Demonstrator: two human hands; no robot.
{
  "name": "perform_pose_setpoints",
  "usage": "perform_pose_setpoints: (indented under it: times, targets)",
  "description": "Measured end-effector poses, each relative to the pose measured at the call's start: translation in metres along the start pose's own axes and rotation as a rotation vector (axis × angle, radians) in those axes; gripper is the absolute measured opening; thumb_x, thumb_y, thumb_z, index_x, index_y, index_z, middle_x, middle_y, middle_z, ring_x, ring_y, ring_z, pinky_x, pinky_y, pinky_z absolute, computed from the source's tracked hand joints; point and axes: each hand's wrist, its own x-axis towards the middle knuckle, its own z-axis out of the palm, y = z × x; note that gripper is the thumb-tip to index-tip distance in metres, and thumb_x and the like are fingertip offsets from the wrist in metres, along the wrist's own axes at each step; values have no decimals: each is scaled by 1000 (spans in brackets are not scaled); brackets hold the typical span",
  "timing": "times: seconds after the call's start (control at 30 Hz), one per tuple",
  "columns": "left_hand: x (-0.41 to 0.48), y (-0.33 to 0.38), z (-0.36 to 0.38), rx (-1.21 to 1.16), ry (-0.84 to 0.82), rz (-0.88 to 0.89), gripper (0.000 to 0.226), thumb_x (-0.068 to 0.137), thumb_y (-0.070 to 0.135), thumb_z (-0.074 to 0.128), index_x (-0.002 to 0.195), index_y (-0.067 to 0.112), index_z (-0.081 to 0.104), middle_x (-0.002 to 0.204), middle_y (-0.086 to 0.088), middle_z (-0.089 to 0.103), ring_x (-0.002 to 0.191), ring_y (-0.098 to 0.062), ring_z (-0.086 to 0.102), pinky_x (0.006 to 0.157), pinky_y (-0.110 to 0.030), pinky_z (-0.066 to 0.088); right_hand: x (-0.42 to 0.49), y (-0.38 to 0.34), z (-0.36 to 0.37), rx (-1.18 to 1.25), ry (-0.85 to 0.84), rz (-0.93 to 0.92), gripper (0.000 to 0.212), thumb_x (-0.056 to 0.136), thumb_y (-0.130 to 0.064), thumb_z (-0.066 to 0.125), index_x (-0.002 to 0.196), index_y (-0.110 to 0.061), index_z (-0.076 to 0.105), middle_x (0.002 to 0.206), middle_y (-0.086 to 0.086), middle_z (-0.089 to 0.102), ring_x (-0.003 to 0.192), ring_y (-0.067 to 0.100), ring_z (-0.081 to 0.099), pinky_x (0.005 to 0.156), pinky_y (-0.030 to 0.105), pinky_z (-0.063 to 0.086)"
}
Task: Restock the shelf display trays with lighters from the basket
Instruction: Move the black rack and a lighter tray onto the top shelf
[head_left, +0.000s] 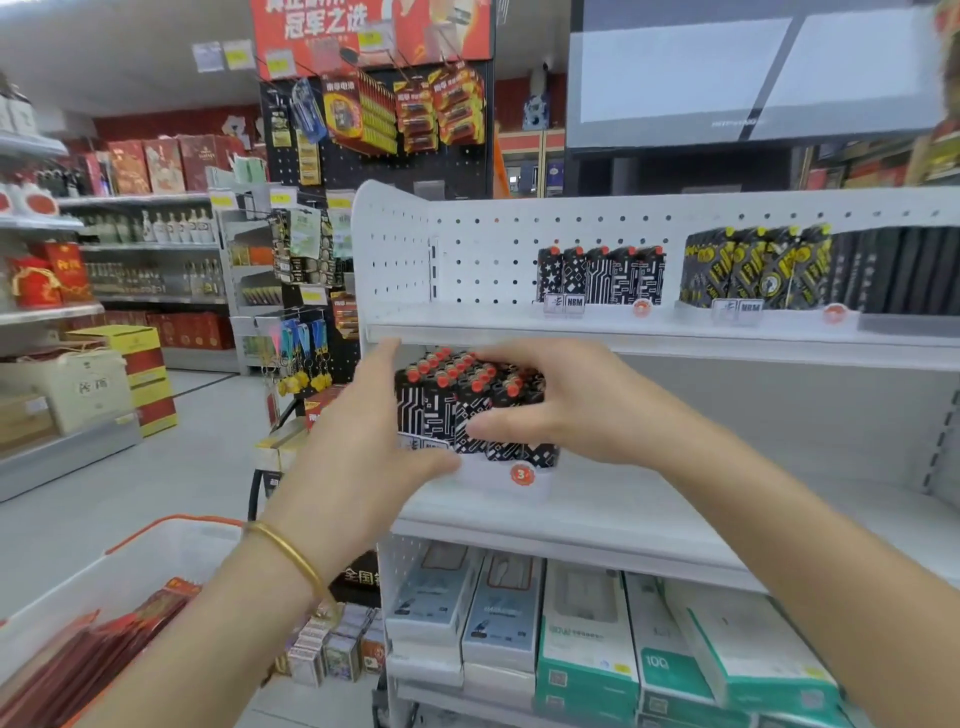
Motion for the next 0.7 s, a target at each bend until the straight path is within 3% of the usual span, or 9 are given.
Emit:
perform_pose_setpoints:
  times: [0.13,0.23,0.3,0.4,0.47,0.57,0.7]
  targets:
    - [17,28,-41,23,114,67,100,67,27,83,146,26,21,130,0,53,107,-22,60,91,-43,49,20,-27,-48,-55,62,-61,55,73,-53,68,122,-32,57,97,-20,57,81,-4,54,64,6,43]
    - [48,43,-54,18,195,121,93,71,24,80,144,19,23,114,7,49,98,-15,54,79,-27,44,52,-31,-73,-62,99,-97,54,76,-52,67,124,-31,56,89,-27,52,67,-13,53,53,5,39]
    - [70,48,-52,19,227,136,88,75,22,78,143,14,23,111,6,44,99,-13,47,74,-19,35,75,-26,-84,-111,105,-126,57,77,-53,66,128,-29,54,98,-24,52,74,-11,50,62,9,37]
    - [99,47,-40,5,262,108,89,79,21,75,147,10,17,142,-6,42,126,-24,44,90,-28,36,106,-13,-91,-143,71,-142,57,80,-48,66,131,-26,52,110,-16,51,85,-7,48,73,14,38]
    - [114,44,-32,8,278,88,87,81,20,73,146,8,17,145,-11,40,128,-27,43,89,-30,37,122,-3,-91,-159,49,-150,56,81,-45,66,131,-24,51,112,-14,51,88,-7,48,75,11,38]
    - [128,39,-21,8,284,77,76,81,18,73,139,6,25,127,-11,49,109,-27,51,77,-29,36,141,11,-88,-192,20,-152,59,81,-44,66,133,-23,49,118,-12,50,99,2,49,76,10,36]
    - [142,28,-12,16,253,35,59,77,16,76,120,5,36,97,-9,56,84,-29,56,72,-40,48,157,27,-82,-228,-42,-148,60,82,-46,65,134,-24,46,132,-8,47,108,6,45,86,20,36]
